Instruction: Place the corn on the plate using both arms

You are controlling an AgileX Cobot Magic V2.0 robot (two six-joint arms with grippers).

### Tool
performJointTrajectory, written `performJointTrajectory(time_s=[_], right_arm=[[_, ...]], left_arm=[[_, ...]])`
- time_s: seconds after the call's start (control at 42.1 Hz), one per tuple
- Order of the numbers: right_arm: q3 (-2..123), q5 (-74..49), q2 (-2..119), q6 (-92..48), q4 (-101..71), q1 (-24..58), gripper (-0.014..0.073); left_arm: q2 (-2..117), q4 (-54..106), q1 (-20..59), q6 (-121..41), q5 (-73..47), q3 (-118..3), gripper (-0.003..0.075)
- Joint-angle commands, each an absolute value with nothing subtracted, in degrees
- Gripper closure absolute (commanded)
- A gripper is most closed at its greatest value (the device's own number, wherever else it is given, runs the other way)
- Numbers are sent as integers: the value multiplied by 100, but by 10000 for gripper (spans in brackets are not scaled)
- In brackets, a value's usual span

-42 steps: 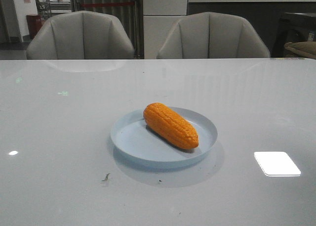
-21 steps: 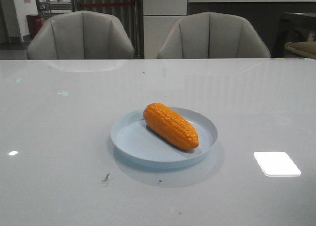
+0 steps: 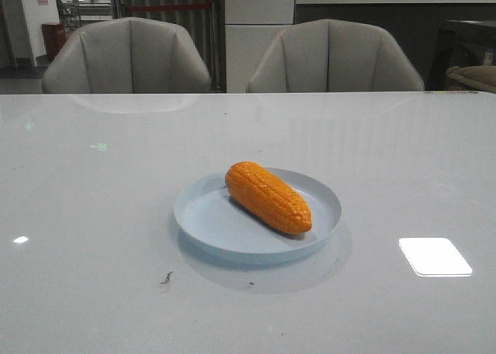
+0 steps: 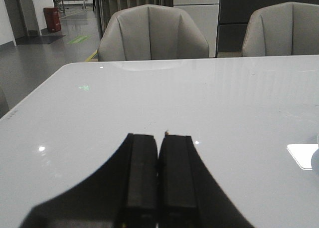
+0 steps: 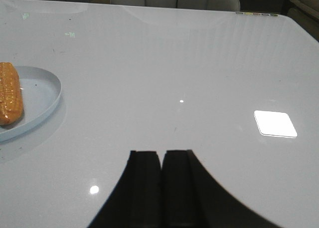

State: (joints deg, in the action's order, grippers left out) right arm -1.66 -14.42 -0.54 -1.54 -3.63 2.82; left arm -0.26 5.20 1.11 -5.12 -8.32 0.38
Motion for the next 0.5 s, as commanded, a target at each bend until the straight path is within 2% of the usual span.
performJointTrajectory(time_s=[0.0, 0.476], right_arm=[[-74, -901, -195, -210, -380, 320, 538], [-74, -1009, -195, -210, -380, 320, 538]], left_arm=[[-39, 592, 107, -470, -339, 55, 631], [-39, 592, 107, -470, -339, 55, 631]])
